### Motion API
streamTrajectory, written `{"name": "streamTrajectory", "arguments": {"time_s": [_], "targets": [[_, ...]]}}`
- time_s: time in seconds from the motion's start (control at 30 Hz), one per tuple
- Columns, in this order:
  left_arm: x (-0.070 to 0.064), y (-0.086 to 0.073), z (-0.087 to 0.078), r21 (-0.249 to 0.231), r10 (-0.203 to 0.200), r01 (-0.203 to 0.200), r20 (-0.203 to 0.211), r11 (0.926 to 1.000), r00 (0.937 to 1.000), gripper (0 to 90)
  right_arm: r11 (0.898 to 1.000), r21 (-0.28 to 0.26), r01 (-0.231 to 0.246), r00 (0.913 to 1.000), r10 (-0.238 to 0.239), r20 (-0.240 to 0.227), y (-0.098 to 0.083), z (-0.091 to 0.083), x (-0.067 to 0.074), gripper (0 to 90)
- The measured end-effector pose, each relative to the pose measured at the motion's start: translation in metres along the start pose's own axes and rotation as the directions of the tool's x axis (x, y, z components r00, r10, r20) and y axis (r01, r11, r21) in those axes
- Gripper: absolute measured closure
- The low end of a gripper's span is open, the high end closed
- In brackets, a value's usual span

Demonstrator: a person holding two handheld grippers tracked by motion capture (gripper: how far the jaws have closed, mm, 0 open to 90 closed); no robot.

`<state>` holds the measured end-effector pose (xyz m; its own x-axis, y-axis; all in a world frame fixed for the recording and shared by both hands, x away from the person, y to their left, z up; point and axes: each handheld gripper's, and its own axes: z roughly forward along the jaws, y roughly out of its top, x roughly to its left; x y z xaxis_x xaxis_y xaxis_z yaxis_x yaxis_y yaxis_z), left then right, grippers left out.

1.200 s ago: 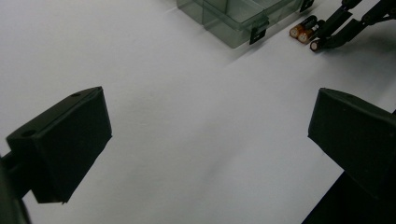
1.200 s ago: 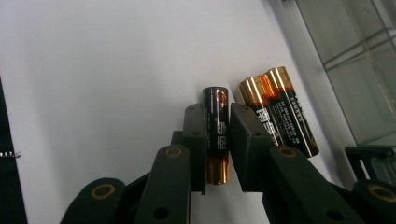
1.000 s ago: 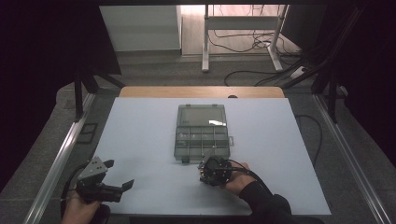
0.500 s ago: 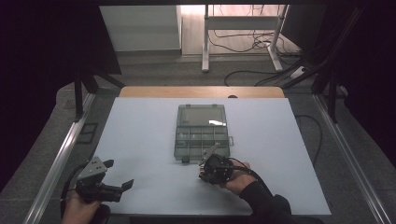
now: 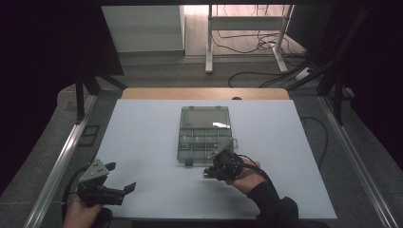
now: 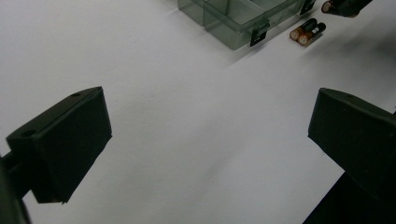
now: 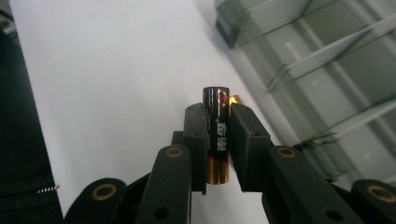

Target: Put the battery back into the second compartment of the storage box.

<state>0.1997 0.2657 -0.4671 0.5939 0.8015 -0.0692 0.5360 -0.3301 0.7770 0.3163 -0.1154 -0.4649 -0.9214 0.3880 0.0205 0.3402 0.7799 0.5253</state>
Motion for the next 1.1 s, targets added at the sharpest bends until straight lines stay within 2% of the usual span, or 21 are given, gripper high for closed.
{"name": "streamTrajectory", "arguments": {"time_s": [0.2,0.6,0.8,1.1], "targets": [[0.0,0.0,0.0,-0.001,-0.002,0.002,0.001,1.0,1.0,0.0,0.999,-0.042,-0.023,0.9996,0.024,0.017,0.005,-0.009,-0.009,76.9],[0.003,0.0,0.0,-0.008,-0.021,0.021,0.01,0.9997,0.9997,0.0,0.995,-0.083,-0.049,0.9975,0.053,0.048,0.017,-0.017,-0.027,76.9],[0.004,0.0,0.001,-0.005,-0.031,0.031,0.007,0.9995,0.9995,0.0,0.991,-0.109,-0.078,0.9944,0.085,0.063,0.028,-0.017,-0.039,76.9],[0.004,0.0,0.001,-0.003,-0.033,0.033,0.002,0.9995,0.9995,0.0,0.988,-0.131,-0.087,0.9914,0.099,0.086,0.038,-0.011,-0.05,76.9]]}}
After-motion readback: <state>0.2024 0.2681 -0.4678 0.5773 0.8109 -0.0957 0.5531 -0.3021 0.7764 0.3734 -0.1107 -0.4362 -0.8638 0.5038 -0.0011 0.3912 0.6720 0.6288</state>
